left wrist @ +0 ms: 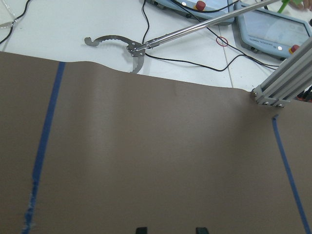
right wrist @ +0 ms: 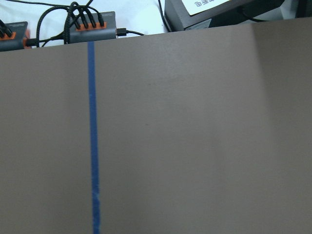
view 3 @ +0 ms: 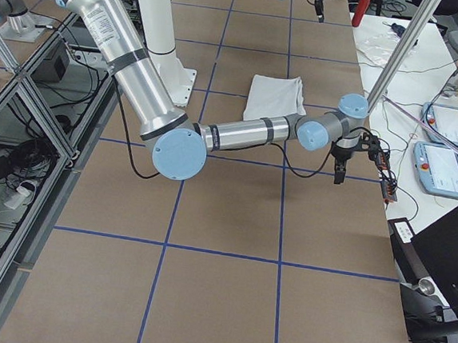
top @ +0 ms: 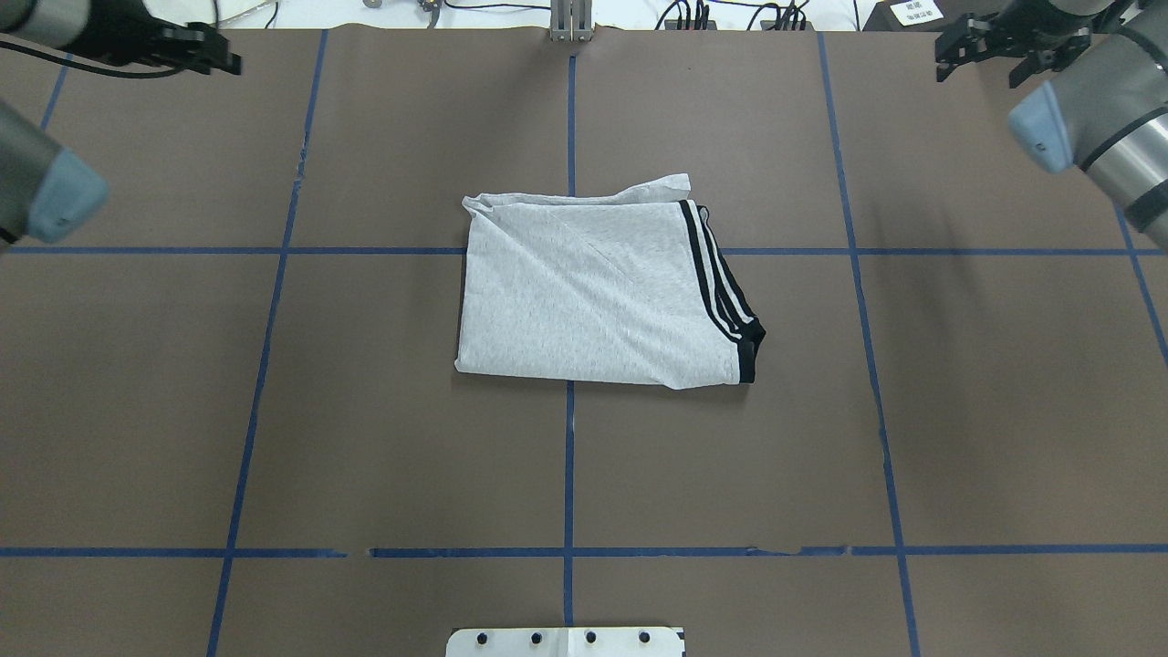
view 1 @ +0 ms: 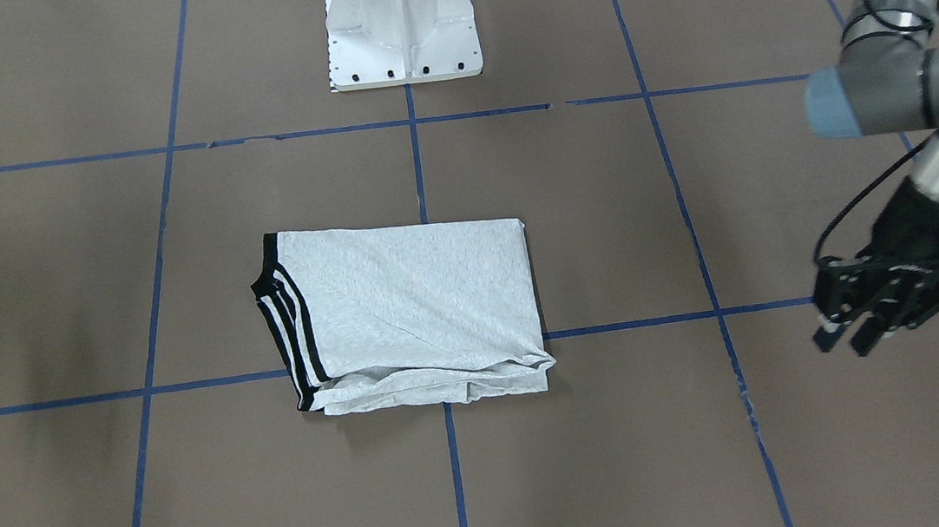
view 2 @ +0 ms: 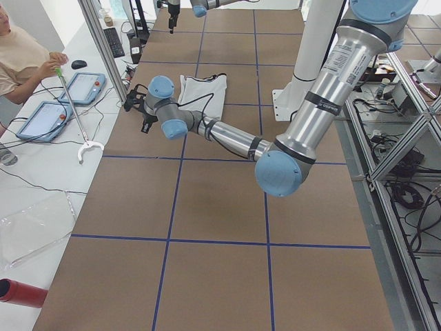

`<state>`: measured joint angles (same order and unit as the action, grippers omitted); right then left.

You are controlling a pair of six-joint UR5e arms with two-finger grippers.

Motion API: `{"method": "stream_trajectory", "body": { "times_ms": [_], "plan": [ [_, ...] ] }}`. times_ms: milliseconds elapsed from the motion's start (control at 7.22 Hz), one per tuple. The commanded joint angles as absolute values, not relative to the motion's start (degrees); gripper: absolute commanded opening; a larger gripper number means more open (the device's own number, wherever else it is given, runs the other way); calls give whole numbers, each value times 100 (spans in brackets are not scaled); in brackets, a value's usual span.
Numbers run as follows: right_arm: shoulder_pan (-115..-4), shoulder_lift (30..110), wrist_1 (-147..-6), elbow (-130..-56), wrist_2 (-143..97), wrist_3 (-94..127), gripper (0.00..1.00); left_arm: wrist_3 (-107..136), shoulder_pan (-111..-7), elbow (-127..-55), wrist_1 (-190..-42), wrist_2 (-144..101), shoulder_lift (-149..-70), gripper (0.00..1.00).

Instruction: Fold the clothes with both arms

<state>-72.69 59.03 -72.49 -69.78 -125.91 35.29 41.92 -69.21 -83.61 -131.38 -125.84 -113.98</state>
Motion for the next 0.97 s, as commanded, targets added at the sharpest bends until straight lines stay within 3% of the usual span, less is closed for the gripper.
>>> {"method": "stream_trajectory", "body": {
  "times_ms": [0,139,554,831],
  "plan": [
    [-8257,6607,-7312,-7023,-13426,2256,100,2075,-7837,-8456,-12695,-13131,-10742,51],
    [-8566,6714,-7617,-7075,-13447,1859,100,1047,-8240,-8490,-11586,-13131,-10740,56],
    [-9201,7496,-9251,-7926,-13412,-31,100,-395,-8814,-8264,-10204,-13113,-10776,100],
    [-9132,7646,-9290,-7919,-13247,-237,100,-893,-8956,-8008,-10230,-13140,-10549,100]
  ]
}}
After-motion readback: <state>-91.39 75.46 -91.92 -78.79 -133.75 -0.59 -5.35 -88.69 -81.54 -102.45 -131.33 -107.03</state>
